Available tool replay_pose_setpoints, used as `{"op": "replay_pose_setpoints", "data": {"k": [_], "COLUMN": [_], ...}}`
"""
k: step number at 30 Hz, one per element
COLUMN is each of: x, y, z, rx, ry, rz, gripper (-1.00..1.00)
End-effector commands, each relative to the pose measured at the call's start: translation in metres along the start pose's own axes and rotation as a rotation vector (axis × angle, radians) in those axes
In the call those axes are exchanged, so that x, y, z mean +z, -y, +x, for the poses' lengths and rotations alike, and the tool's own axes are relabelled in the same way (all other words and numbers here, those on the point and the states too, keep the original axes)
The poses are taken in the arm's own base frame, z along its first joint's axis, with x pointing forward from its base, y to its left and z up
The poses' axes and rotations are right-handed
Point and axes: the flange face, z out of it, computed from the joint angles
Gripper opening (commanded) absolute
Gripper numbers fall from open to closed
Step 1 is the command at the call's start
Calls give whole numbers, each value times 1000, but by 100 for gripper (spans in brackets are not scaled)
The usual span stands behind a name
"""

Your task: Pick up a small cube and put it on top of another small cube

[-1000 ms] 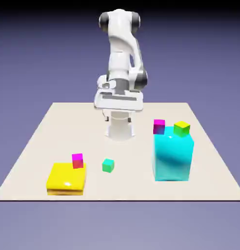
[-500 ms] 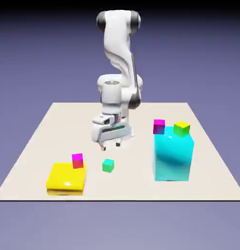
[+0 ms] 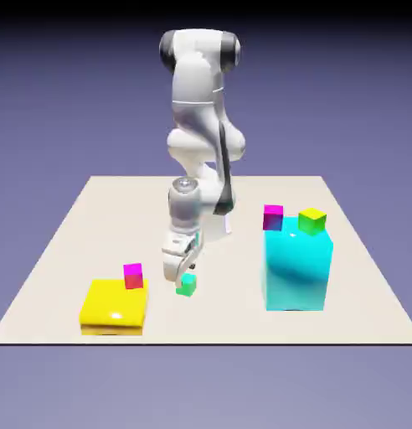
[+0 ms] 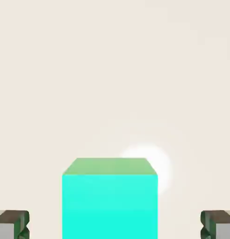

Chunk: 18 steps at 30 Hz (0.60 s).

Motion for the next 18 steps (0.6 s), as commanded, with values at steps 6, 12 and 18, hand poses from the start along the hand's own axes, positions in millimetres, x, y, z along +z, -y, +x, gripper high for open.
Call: {"op": "replay_pose_setpoints", "data": {"k": [6, 12, 18], "x": [-6, -56, -80], "y": [0, 0, 4], "z": [0, -1, 45], "rx": [0, 0, -55], "ry": [0, 0, 42], "rz": [0, 0, -24], "gripper": [-100, -100, -100]}}
